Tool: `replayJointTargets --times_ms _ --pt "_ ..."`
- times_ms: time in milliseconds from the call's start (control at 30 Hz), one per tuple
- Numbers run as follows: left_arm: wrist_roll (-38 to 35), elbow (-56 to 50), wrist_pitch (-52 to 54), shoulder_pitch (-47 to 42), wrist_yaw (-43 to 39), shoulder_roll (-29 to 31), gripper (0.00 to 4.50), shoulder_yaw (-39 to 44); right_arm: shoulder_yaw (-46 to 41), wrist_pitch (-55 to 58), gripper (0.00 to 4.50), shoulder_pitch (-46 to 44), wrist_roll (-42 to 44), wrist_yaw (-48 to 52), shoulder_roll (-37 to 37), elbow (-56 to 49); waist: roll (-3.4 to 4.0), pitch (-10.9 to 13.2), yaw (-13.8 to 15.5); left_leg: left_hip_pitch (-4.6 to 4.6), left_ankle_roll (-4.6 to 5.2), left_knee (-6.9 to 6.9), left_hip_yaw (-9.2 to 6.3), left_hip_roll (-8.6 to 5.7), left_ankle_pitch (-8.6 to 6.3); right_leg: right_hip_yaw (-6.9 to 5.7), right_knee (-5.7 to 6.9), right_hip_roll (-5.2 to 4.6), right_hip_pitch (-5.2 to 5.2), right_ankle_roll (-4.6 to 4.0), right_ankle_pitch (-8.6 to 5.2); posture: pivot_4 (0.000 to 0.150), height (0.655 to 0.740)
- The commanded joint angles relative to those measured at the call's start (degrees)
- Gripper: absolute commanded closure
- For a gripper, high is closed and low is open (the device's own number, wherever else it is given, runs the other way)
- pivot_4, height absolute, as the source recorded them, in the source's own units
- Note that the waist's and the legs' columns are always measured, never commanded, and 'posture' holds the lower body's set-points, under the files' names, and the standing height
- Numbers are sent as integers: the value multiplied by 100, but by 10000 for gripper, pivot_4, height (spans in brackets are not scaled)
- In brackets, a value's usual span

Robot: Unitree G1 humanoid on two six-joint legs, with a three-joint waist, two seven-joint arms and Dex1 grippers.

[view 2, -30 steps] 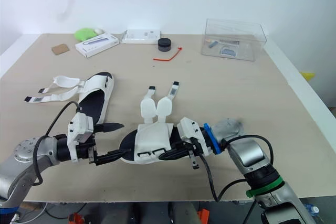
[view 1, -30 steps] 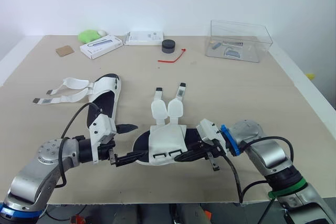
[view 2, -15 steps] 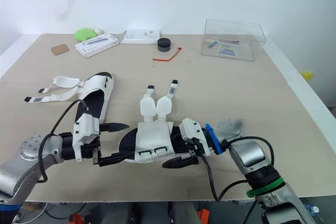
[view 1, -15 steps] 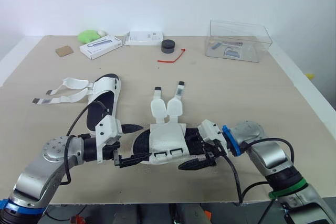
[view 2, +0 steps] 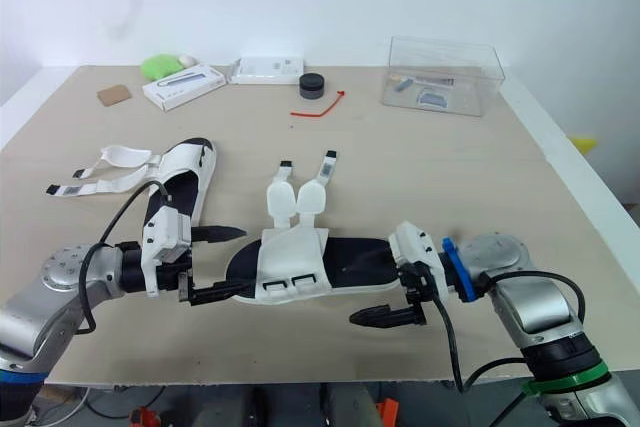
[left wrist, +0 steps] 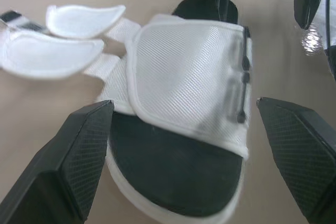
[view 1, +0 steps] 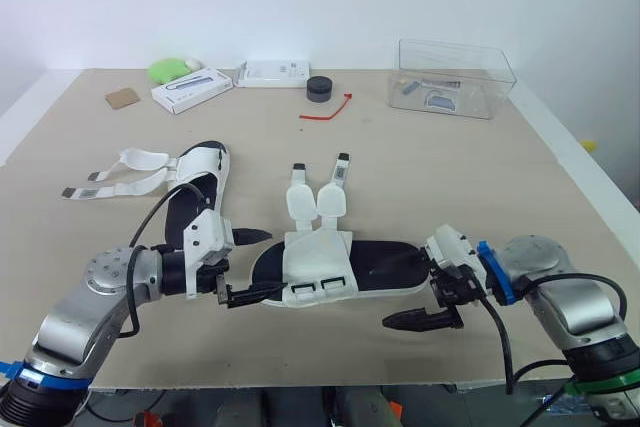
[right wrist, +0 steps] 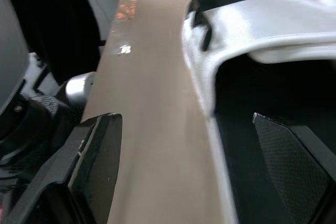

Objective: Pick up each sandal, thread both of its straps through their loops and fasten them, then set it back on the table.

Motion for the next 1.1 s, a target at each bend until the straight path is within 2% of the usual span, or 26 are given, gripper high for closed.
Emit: replayJointTargets --times_ms 33,100,167,200,267,367,400,533,700,867,1100 --pt "201 179 -307 -126 -164 13 0 -66 -279 250 2169 -294 282 -297 158 -65 0 0 2 0 0 0 -1 1 0 0 0 2 0 -1 1 1500 7400" --pt "493 360 -614 -221 -335 69 5423 -265 -396 845 0 -532 593 -772 421 -119 0 0 3 -1 0 0 -5 3 1 2 1 5 0 -6 0 1500 7400" --pt "744 479 -875 -308 -482 89 12395 -462 -457 1519 0 -723 905 -1188 636 -212 0 0 7 -3 -1 -1 -6 6 1 6 1 8 -1 -12 2 1500 7400" --pt "786 508 -919 -329 -526 85 19890 -508 -468 1767 0 -778 994 -1337 681 -253 0 0 8 -5 -1 -2 -6 7 1 7 1 6 -2 -14 1 1500 7400" --pt "873 549 -962 -369 -612 113 27613 -591 -468 2222 0 -932 1132 -1648 775 -279 0 0 9 -10 -1 -2 -7 5 0 5 1 -1 -4 -15 1 1500 7400" --pt "999 601 -980 -400 -705 162 41879 -682 -522 3018 0 -1229 1346 -2230 954 -196 0 0 -2 -16 -1 -1 0 -3 -1 11 0 -13 -9 -14 3 1500 7400" --pt "1032 622 -977 -405 -726 182 44508 -704 -564 3285 0 -1333 1397 -2448 1028 -130 0 0 -4 -17 -1 -1 2 -4 -1 13 0 -14 -10 -12 4 1500 7400" --pt "1136 704 -1034 -393 -793 195 44508 -744 -700 4192 0 -1708 1515 -3134 1247 206 0 0 3 -17 -1 -1 -1 -6 -1 11 0 -16 -9 -9 4 1500 7400" --pt "1237 806 -1123 -439 -817 130 44508 -802 -1121 5364 0 -2332 1651 -3936 1713 1267 -1 0 -6 -18 0 -1 0 -6 0 12 0 -15 -9 -9 6 1500 7400" --pt "1304 891 -1220 -468 -844 89 44508 -834 -1484 5827 0 -2893 1662 -4311 2219 2239 0 -1 -18 -17 1 -2 1 -1 -1 14 0 -8 -10 -12 7 1500 7400" --pt "1330 961 -1292 -524 -815 11 44508 -838 -2072 5762 0 -3770 1532 -4726 2853 3885 0 -2 -27 -24 1 -2 0 -2 0 13 0 -9 -13 -33 22 1500 7400"
